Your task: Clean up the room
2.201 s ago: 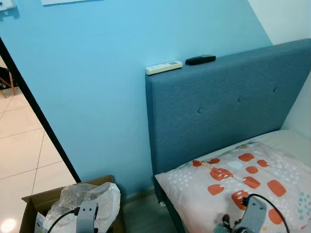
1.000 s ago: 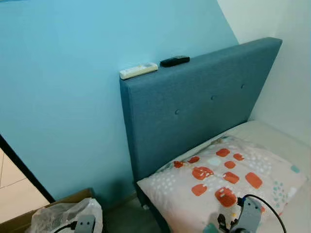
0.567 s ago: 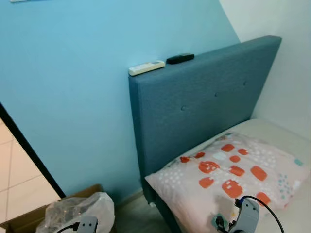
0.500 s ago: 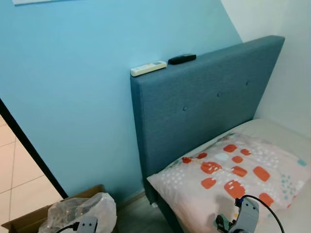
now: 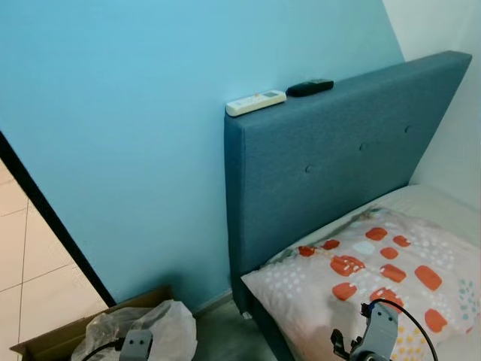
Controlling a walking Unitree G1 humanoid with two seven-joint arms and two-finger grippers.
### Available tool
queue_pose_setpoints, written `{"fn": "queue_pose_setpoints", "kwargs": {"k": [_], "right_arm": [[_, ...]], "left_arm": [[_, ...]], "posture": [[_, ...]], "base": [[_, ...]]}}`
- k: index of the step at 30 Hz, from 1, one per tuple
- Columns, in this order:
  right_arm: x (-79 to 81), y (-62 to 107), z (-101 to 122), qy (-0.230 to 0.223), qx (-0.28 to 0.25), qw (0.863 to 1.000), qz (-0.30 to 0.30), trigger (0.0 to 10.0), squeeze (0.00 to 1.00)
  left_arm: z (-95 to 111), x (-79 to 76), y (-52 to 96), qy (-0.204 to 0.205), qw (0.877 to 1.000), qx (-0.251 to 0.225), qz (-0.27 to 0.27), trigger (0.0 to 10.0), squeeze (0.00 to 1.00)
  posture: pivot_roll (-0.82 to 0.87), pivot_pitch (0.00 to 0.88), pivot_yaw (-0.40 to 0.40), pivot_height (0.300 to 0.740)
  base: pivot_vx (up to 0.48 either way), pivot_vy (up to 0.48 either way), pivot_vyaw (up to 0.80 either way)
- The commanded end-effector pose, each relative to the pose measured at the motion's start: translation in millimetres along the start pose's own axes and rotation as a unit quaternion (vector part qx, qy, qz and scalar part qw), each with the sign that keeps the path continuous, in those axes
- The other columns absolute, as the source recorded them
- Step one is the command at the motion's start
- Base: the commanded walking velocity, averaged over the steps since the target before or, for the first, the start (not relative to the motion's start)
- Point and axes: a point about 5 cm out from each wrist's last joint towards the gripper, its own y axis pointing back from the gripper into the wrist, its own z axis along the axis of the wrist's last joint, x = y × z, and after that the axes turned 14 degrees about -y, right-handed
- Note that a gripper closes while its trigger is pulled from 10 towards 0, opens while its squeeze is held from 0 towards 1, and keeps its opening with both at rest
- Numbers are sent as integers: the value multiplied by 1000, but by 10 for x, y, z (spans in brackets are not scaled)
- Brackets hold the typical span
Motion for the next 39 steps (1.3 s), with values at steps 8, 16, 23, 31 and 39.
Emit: {"fn": "queue_pose_setpoints", "kwargs": {"k": [8, 16, 23, 31, 39], "right_arm": [[-10, 3, 3, -1, -8, 1000, -2, 10000, 0], [-79, 14, 12, -4, -15, 1000, -18, 10000, 0], [-234, 28, 190, -32, -44, 997, -55, 10000, 0], [-314, 39, 407, -50, -77, 993, -75, 10000, 0], [-316, 43, 350, -75, -75, 992, -67, 10000, 0]], "left_arm": [[-29, -16, 4, 0, 1000, 4, -2, 10000, 0], [-69, 6, 18, -3, 1000, 9, -1, 10000, 0], [-87, 52, 33, -3, 1000, 9, 4, 10000, 0], [-29, 78, 22, -1, 1000, 0, 8, 10000, 0], [-23, 84, 22, -5, 1000, -1, 7, 10000, 0]], "posture": [[-124, 0, 38, 724], [-117, 0, 37, 724], [-112, 0, 47, 719], [-118, 0, 55, 684], [-117, 13, 64, 659]], "base": [[0, 0, 0], [0, 0, 0], [0, 0, 0], [0, 0, 0], [0, 0, 0]]}}
